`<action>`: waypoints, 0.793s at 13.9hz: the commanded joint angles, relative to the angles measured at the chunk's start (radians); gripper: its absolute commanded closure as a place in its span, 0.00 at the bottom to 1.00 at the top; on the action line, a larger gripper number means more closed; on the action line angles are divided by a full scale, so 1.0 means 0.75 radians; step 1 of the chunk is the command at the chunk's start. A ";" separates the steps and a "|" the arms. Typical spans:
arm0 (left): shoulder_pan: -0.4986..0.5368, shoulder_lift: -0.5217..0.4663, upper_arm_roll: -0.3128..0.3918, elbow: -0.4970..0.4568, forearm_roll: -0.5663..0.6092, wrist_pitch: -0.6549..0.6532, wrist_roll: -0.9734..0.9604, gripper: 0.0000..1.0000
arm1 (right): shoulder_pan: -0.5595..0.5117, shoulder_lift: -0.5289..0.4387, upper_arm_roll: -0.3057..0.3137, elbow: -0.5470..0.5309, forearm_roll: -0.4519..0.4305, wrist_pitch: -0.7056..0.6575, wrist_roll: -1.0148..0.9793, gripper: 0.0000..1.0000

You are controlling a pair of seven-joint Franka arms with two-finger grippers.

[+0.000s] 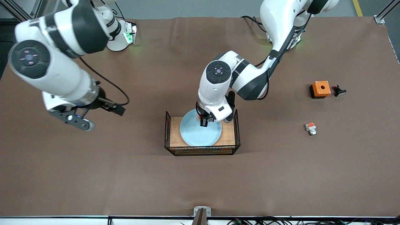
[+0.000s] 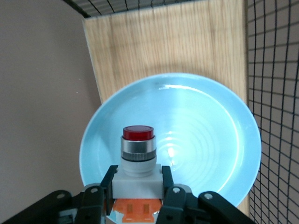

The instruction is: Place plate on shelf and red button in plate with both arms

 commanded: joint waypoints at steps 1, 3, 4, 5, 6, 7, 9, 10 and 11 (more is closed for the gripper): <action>-0.032 0.056 0.034 0.058 0.021 0.020 -0.019 0.68 | -0.140 -0.119 0.020 -0.129 0.027 0.000 -0.254 0.00; -0.076 0.080 0.085 0.062 0.021 0.053 -0.019 0.68 | -0.232 -0.152 0.018 -0.139 0.027 -0.033 -0.441 0.00; -0.097 0.082 0.118 0.062 0.021 0.083 -0.019 0.68 | -0.279 -0.164 0.018 -0.139 0.027 -0.045 -0.517 0.00; -0.105 0.084 0.126 0.060 0.021 0.104 -0.019 0.68 | -0.310 -0.179 0.016 -0.141 0.027 -0.053 -0.584 0.00; -0.105 0.089 0.131 0.060 0.019 0.126 -0.019 0.68 | -0.343 -0.185 0.014 -0.141 0.027 -0.070 -0.646 0.00; -0.107 0.093 0.135 0.062 0.019 0.133 -0.019 0.68 | -0.372 -0.189 0.014 -0.141 0.027 -0.078 -0.693 0.00; -0.105 0.095 0.137 0.060 0.021 0.147 -0.019 0.68 | -0.435 -0.203 0.014 -0.143 0.027 -0.092 -0.827 0.00; -0.105 0.095 0.141 0.060 0.019 0.155 -0.019 0.67 | -0.450 -0.209 0.012 -0.163 0.025 -0.090 -0.859 0.00; -0.105 0.097 0.141 0.060 0.021 0.161 -0.017 0.66 | -0.458 -0.215 0.012 -0.176 0.025 -0.082 -0.859 0.00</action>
